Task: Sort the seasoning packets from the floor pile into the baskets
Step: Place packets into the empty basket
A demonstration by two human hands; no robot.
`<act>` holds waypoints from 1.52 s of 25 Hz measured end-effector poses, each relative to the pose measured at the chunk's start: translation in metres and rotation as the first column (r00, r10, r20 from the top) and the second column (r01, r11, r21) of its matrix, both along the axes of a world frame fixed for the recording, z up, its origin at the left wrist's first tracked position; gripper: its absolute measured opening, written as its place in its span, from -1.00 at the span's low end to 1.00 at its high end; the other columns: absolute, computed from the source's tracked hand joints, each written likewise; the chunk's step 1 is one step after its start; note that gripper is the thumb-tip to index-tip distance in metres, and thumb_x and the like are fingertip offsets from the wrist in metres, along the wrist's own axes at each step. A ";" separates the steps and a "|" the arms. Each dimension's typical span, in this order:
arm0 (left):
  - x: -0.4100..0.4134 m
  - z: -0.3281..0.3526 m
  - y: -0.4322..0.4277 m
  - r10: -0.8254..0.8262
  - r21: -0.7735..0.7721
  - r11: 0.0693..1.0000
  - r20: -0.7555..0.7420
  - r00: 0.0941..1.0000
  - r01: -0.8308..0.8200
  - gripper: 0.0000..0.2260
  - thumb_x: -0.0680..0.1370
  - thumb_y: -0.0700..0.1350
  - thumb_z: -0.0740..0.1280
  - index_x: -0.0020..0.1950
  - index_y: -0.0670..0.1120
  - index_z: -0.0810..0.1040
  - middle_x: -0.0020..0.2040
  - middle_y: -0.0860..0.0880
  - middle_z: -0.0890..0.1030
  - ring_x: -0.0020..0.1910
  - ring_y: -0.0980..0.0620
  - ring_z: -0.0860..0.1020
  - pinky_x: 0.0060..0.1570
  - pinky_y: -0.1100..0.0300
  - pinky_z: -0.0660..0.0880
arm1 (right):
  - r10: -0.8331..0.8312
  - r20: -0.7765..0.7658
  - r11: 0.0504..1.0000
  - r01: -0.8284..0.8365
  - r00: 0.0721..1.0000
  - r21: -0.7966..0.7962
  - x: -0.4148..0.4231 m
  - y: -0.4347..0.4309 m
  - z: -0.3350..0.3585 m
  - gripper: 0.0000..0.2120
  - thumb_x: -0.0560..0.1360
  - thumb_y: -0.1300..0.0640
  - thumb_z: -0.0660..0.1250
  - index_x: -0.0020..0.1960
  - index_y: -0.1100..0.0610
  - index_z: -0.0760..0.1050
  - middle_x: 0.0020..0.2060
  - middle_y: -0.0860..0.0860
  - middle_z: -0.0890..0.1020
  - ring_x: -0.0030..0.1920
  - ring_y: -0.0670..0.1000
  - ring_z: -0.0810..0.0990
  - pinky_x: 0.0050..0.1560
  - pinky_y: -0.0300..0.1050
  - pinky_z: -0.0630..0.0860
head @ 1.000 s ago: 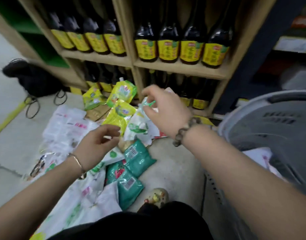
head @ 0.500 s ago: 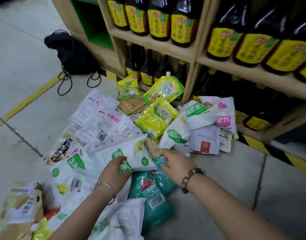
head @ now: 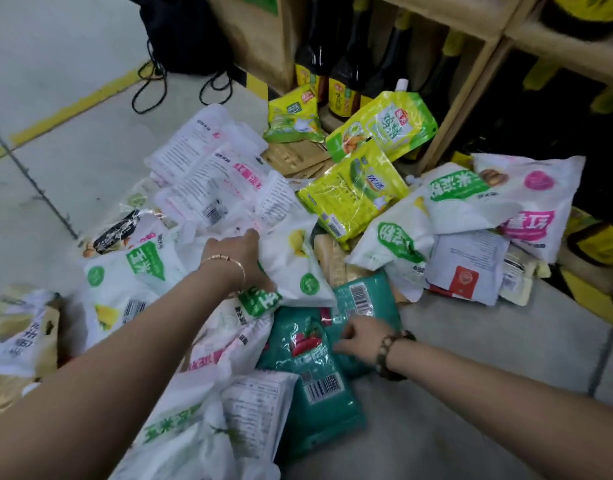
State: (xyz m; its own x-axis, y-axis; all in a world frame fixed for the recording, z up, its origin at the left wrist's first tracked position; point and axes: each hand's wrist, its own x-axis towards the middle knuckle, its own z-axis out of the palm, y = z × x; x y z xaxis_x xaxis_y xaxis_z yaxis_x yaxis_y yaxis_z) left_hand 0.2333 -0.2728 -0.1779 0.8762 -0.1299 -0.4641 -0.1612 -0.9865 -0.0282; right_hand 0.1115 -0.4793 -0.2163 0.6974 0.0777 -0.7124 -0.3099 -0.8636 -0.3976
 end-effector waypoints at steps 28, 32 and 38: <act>-0.087 0.022 -0.019 0.502 -0.769 -0.322 -0.633 0.589 -0.552 -0.85 0.43 -0.36 0.35 -0.04 -0.21 0.60 -0.26 -0.08 0.69 -0.34 -0.02 0.66 -0.36 0.17 0.58 | -0.938 0.093 0.284 0.585 0.335 0.760 0.013 -0.076 0.037 -0.80 0.46 0.31 0.34 -0.11 0.00 0.52 -0.32 -0.23 0.64 -0.30 -0.33 0.58 -0.29 -0.41 0.42; -0.075 0.037 -0.025 0.501 -0.816 -0.357 -0.578 0.644 -0.454 -0.82 0.46 -0.35 0.32 -0.02 -0.13 0.60 -0.22 0.01 0.70 -0.27 0.06 0.66 -0.34 0.24 0.57 | -0.954 0.104 0.235 0.489 0.279 0.840 0.032 -0.080 0.072 -0.79 0.48 0.34 0.31 -0.09 0.03 0.52 -0.31 -0.22 0.66 -0.27 -0.29 0.60 -0.26 -0.39 0.48; -0.041 0.087 -0.040 0.495 -0.862 -0.418 -0.480 0.724 -0.286 -0.72 0.46 -0.35 0.31 0.13 -0.12 0.55 -0.19 0.09 0.69 -0.26 0.12 0.65 -0.14 0.13 0.60 | -0.878 0.008 0.209 0.369 0.478 0.906 0.088 -0.100 0.159 -0.80 0.48 0.40 0.20 0.01 0.23 0.54 -0.17 0.15 0.64 -0.17 0.12 0.62 -0.02 0.09 0.58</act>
